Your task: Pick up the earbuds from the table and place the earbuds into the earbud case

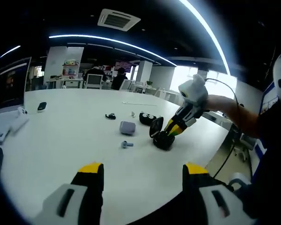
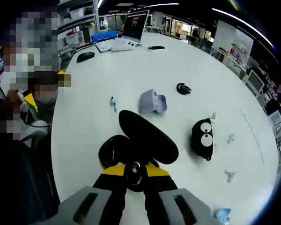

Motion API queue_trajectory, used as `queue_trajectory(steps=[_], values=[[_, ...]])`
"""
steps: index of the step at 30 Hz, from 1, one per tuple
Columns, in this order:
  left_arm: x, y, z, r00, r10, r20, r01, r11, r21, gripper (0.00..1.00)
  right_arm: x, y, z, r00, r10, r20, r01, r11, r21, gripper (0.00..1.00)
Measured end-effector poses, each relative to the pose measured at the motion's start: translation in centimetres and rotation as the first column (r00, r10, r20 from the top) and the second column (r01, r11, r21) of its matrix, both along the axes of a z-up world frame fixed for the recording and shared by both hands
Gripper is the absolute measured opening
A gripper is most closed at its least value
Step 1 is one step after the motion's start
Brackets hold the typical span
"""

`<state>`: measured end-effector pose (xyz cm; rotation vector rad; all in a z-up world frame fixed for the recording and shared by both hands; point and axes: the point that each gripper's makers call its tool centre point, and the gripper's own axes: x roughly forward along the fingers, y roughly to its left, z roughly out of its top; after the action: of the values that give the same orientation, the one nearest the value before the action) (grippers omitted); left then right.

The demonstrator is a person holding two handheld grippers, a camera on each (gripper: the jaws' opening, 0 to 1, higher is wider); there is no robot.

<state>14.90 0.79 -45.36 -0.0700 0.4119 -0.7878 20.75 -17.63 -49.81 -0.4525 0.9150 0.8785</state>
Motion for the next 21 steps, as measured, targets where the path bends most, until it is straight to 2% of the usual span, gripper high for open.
queue_trajectory(steps=[13, 21], values=[[-0.15, 0.39, -0.17, 1.0, 0.007, 0.0, -0.007, 1.0, -0.007, 0.69, 0.2, -0.21, -0.15, 1.0, -0.002, 0.005, 0.002, 1.0, -0.008, 0.13], [-0.21, 0.38, -0.12, 1.0, 0.004, 0.001, -0.004, 1.0, -0.008, 0.69, 0.11, -0.29, -0.01, 0.999, 0.008, 0.031, -0.007, 1.0, -0.007, 0.13]])
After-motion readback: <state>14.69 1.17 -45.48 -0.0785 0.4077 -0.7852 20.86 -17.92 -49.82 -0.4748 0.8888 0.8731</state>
